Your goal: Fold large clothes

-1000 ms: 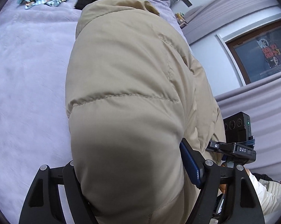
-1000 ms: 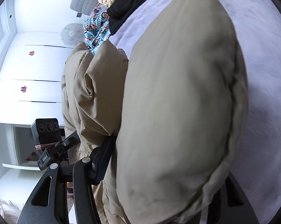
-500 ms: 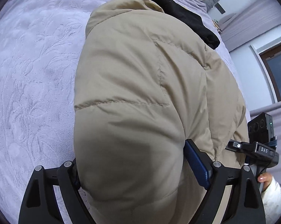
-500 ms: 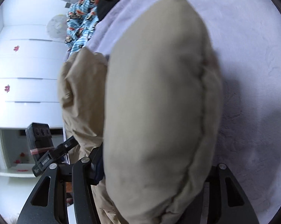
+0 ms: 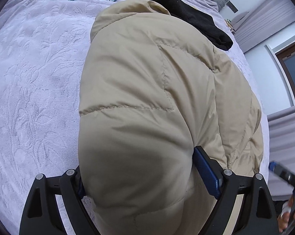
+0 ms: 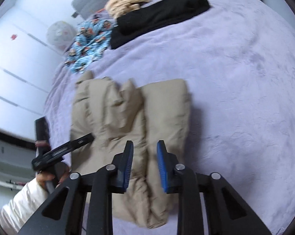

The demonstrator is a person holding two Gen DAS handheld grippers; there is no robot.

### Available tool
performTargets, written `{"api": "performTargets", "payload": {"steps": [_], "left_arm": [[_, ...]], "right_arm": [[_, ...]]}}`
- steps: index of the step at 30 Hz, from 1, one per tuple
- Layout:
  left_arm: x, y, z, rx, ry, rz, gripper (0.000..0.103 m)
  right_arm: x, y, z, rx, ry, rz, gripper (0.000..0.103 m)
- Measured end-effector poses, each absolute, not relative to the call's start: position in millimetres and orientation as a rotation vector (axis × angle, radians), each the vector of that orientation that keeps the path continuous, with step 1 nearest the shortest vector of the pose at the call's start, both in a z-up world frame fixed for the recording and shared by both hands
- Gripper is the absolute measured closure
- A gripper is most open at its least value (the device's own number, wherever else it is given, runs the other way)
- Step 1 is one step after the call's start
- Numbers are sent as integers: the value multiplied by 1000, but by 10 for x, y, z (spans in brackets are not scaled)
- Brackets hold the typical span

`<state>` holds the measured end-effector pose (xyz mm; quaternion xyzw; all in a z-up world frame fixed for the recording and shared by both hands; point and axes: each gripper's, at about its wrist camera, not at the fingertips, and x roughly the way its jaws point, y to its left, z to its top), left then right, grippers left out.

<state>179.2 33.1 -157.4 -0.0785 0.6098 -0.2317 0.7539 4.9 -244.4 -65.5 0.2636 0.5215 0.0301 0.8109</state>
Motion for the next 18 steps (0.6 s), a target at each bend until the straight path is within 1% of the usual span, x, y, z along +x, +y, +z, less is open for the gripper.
{"api": "performTargets", "payload": {"steps": [4,5,7,10,12,14,18], "left_arm": [[1688,425,-1414,-125,1316,-436,12],[1662,451,-1307,-106,1277,-398,13],[1612,499,-995,-85,1142,-392,13],[1699,446,-706,-55,1059,-422,13],[1801,321,-654,-15,1033,-434,13],[1901,197,-736,29,1030,-419,13],[2061,0,-1041,32,1103,-366,13]], "right_arm": [[-76,-1985,-877,492,1200,141,80],[-145,-1963,-975,484,1234,138,80],[-204,-1877,-1147,495,1294,103,81],[-299,-1955,-1239,543,1314,91,81],[-330,-2001,-1192,545,1302,94,81],[-261,-2021,-1018,525,1234,112,81],[98,-2118,-694,541,1105,118,79]]}}
